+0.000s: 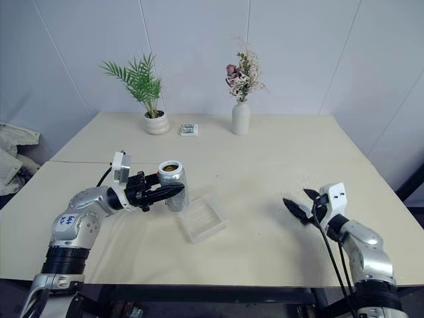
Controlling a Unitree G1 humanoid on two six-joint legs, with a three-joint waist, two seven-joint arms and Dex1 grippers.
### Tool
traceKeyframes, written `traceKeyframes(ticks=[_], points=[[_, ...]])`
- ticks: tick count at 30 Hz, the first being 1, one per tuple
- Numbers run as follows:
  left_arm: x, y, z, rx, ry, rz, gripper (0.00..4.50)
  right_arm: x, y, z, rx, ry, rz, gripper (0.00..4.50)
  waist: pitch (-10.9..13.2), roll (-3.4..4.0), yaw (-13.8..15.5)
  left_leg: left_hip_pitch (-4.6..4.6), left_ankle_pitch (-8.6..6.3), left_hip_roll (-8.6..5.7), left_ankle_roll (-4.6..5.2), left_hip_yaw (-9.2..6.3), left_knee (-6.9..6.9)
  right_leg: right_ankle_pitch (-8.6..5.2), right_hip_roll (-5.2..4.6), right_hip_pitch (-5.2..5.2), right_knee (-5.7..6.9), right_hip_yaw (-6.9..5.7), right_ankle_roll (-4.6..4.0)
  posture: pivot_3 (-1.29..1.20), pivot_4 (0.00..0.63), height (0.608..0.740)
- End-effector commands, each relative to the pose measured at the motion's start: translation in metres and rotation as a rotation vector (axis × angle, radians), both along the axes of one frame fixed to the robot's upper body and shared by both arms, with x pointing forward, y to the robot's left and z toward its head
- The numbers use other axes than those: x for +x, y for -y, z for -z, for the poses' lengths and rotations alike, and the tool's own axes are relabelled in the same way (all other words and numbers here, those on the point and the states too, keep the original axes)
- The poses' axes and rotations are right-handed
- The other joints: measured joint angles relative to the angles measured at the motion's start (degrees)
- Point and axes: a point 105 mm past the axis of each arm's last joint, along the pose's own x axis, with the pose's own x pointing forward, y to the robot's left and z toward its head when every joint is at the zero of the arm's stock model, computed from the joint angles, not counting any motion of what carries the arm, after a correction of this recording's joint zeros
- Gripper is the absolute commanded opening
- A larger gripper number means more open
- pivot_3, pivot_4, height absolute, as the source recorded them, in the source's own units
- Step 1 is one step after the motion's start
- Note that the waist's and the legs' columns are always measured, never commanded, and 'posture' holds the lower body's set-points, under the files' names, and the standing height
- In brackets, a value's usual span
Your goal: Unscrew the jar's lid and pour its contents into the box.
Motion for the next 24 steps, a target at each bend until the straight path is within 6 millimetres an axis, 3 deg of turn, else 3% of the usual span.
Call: traceKeyframes(ticks=[1,8,10,16,20,24], points=[[-0.001,-0.007,-0.029,-0.001,0.091,-0.051,2.11,-0.026,-0.029,-0.043,-0.093,0.111,-0.176,4.48,0.0,0.0,0.1,0.0,0.0,0.0,0.0,0.0,0.0,0.0,0.0,0.0,0.0,0.0,0.0,0.0,0.15,0.74],[0.015,-0.018,-0.039,0.04,0.048,-0.205,2.11,-0.077,-0.085,-0.051,-0.315,0.114,-0.479,4.48,0.0,-0.02,0.2,-0.03,-0.03,0.0,-0.01,-0.02,0.02,0.0,-0.01,0.02,-0.08,-0.01,0.0,0.0,0.15,0.74],[0.021,-0.02,-0.038,0.065,0.07,-0.265,2.11,-0.083,-0.089,-0.051,-0.33,0.114,-0.512,4.48,0.0,-0.04,0.2,-0.03,-0.03,0.02,-0.01,-0.03,0.02,0.0,0.01,0.01,-0.08,-0.01,0.0,0.0,0.15,0.74],[0.024,-0.017,-0.028,0.168,0.098,-0.26,2.11,-0.098,-0.078,-0.068,-0.395,0.155,-0.581,4.48,0.0,-0.05,0.4,-0.04,-0.03,-0.01,-0.01,0.01,0.06,0.01,-0.02,0.09,-0.24,-0.01,0.02,0.0,0.15,0.74],[0.025,-0.019,-0.028,0.203,0.12,-0.26,2.11,-0.105,-0.063,-0.084,-0.391,0.196,-0.546,4.48,0.0,-0.06,0.3,-0.05,-0.07,0.02,0.04,0.01,0.05,0.01,-0.01,0.09,-0.28,-0.01,0.02,0.0,0.15,0.74],[0.029,-0.022,-0.027,0.208,0.129,-0.289,2.11,-0.111,-0.048,-0.087,-0.398,0.156,-0.495,4.48,0.0,-0.06,0.4,-0.04,-0.09,0.02,0.06,0.02,0.04,0.01,-0.01,0.09,-0.27,-0.01,0.02,0.0,0.15,0.74]])
